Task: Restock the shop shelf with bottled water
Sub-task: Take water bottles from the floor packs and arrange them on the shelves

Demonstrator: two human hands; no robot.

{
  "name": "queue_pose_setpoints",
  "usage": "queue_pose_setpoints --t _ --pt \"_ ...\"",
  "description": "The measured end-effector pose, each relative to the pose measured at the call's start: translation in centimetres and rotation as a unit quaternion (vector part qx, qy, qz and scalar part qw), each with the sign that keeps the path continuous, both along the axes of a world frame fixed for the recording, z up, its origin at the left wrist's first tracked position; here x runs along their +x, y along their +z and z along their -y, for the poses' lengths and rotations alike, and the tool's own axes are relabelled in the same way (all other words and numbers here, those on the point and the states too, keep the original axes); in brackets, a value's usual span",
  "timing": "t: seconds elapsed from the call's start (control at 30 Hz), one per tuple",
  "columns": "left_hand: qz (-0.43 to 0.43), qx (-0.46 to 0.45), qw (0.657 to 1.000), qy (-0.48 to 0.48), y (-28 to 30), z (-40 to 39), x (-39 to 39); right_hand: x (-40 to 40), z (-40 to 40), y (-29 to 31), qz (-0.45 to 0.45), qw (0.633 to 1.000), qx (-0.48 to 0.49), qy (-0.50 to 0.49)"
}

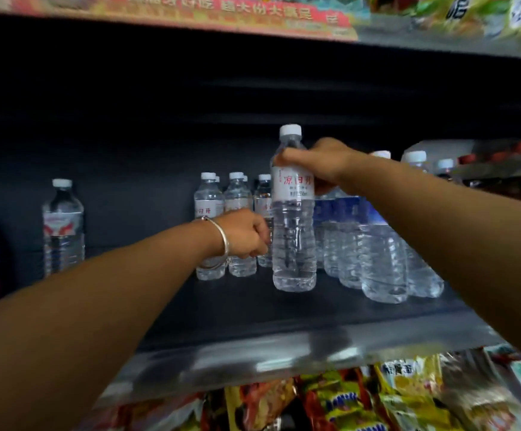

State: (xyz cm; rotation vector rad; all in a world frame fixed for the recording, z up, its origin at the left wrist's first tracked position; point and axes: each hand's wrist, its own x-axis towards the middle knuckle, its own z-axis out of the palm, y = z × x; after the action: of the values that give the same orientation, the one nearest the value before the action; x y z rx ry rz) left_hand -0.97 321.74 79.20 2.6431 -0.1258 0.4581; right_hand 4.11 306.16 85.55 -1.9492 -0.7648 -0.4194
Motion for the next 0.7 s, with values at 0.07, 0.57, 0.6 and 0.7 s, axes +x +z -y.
queue_pose_setpoints --t 0.07,0.57,0.6,0.7 --pt "0.005 0.003 1.0 0.017 -0.4 -0.7 1.3 2.0 -1.6 -0.6 -0.007 1.0 -0.007 -0.01" --pt "-0.023 0.062 0.995 0.08 -3.0 -3.7 9.3 12.3 -7.4 -1.8 -0.026 0.997 -0.061 -0.051" --pt "-0.023 0.065 0.994 0.081 -3.1 -3.8 9.5 12.7 -7.7 -1.8 -0.033 0.997 -0.053 -0.046" --pt "-0.027 0.076 0.993 0.082 -3.3 -4.0 10.0 13.6 -8.3 -1.8 -0.044 0.997 -0.046 -0.036"
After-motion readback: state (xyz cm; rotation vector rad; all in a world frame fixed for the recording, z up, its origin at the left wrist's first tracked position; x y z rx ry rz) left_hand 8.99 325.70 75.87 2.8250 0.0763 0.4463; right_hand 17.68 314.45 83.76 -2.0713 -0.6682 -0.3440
